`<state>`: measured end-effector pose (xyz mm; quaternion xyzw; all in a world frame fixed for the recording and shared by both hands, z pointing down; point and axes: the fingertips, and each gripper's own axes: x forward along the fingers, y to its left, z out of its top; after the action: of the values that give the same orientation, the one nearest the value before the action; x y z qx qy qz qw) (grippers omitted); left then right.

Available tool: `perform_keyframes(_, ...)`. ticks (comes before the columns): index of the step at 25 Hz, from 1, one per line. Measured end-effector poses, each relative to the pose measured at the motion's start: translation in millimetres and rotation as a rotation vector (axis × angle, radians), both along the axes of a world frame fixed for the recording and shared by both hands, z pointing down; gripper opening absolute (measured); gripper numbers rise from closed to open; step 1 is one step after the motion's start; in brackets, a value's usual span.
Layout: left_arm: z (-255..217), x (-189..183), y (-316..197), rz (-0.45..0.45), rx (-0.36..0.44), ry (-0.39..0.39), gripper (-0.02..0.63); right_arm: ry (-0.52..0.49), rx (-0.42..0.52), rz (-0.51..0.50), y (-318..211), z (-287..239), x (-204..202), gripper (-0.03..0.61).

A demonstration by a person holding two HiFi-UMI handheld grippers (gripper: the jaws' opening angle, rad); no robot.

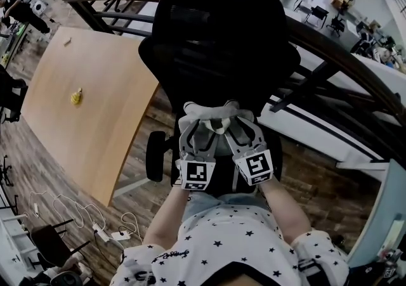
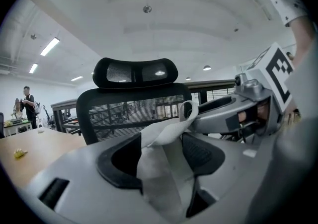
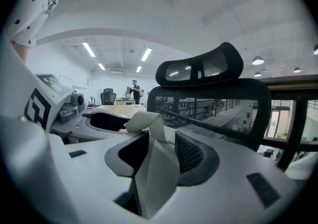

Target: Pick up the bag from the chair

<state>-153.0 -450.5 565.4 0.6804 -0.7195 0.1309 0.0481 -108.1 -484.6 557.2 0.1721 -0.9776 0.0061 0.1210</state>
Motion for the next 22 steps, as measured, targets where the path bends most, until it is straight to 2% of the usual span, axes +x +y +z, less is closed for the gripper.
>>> perform_keyframes(10, -16, -23, -14, -0.061, 0.043, 0.037, 0.239, -0.025, 0.019, -0.047, -7, -17, -28, 0.149)
perform_keyframes(14, -23, -29, -24, -0.069, 0.052, 0.050, 0.209, -0.037, 0.016, -0.030, -15, -22, -39, 0.114)
perform_keyframes(17, -29, -27, -33, -0.045, 0.063, 0.051, 0.153, -0.062, 0.015, -0.025, -18, -30, -48, 0.051)
perform_keyframes(19, -33, -25, -39, -0.034, 0.070, 0.062, 0.092, -0.080, 0.003, -0.026, -19, -35, -54, -0.001)
perform_keyframes(22, -40, -21, -43, -0.017, 0.079, 0.100, 0.017, -0.105, -0.049, -0.024, -20, -43, -55, -0.005)
